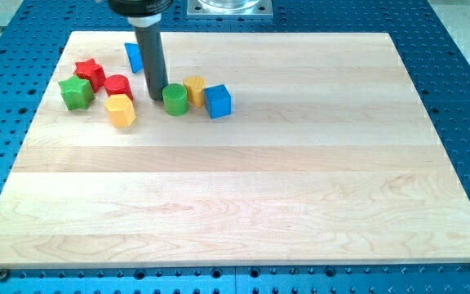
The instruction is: Separate the green circle and the heart from the cube
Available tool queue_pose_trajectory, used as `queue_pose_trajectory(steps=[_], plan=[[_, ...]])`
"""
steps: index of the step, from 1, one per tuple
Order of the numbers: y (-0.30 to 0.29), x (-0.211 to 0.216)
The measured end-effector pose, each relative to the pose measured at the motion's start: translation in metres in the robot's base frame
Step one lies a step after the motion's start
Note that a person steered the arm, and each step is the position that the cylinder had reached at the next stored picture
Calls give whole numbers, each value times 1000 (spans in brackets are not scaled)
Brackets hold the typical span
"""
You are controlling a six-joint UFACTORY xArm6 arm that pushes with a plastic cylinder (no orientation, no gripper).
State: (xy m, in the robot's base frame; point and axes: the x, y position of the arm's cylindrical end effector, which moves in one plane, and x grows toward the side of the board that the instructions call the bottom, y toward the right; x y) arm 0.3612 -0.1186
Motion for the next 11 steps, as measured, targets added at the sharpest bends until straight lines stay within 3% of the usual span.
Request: queue_pose_trajectory(steps=[1,2,3,4,5,6,7,8,10,11], plan=[[16,-42],[71,-58],[58,-36],[-4,24],[-12,68],[-4,20],[41,-20],[79,-30],[25,55],[24,85]])
